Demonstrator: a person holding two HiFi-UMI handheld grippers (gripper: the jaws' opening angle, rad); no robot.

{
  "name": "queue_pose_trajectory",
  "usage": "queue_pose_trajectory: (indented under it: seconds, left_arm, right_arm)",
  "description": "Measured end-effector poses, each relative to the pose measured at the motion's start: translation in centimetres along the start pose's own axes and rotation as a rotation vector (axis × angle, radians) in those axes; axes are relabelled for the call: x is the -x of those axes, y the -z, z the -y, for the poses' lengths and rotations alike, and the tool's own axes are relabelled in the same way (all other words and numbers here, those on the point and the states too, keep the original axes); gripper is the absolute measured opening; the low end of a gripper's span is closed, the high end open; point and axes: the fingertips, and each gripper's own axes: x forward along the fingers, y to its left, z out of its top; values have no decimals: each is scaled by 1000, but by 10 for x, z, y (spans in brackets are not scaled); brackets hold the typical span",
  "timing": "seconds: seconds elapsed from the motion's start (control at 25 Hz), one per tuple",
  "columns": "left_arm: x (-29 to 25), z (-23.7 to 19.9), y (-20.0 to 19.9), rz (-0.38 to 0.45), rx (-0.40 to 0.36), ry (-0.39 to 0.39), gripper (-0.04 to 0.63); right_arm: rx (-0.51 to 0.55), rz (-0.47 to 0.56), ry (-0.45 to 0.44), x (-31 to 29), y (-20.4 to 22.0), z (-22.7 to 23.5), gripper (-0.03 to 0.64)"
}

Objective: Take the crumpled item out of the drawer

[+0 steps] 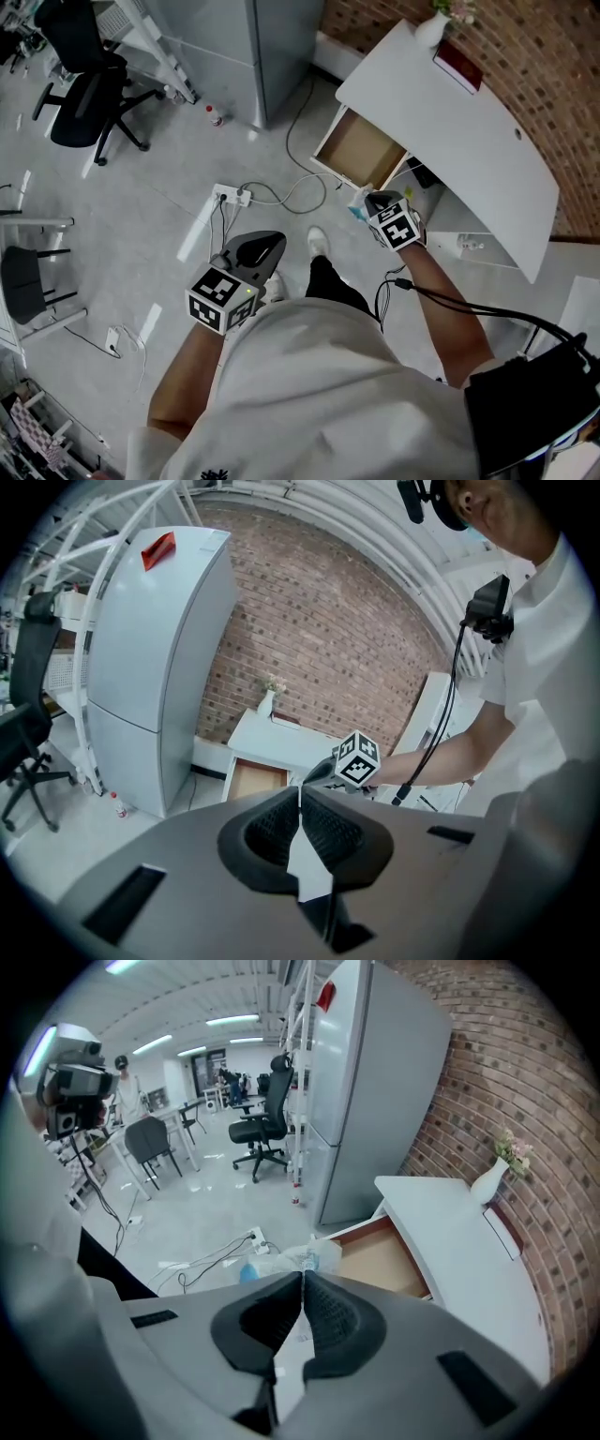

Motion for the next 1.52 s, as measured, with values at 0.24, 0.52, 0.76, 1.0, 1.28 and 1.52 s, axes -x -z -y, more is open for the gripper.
queue_pose_trajectory:
  seconds: [0.24,0.52,0.76,1.0,1.28,1.52]
  left_arm:
    - [43,8,18,15,-17,11,25]
    - [83,20,45,21,-44,20,25]
    - [103,35,68,10,-53,42,25]
    - [108,49,86,-5,-63,72,25]
    - [112,58,97,-7,-76,98,25]
    - [112,61,98,-12,-81,107,25]
  right_arm:
    - [-7,36,-12,51,-6,-64,34]
    - [-5,71,-15,95,-1,-129,34]
    - [5,94,-15,125,2,-170,34]
    - [-3,115,-11,149,9,-197,34]
    - [-11,119,-1,162,21,-219,34]
    - [-15,126,6,168,19,-222,34]
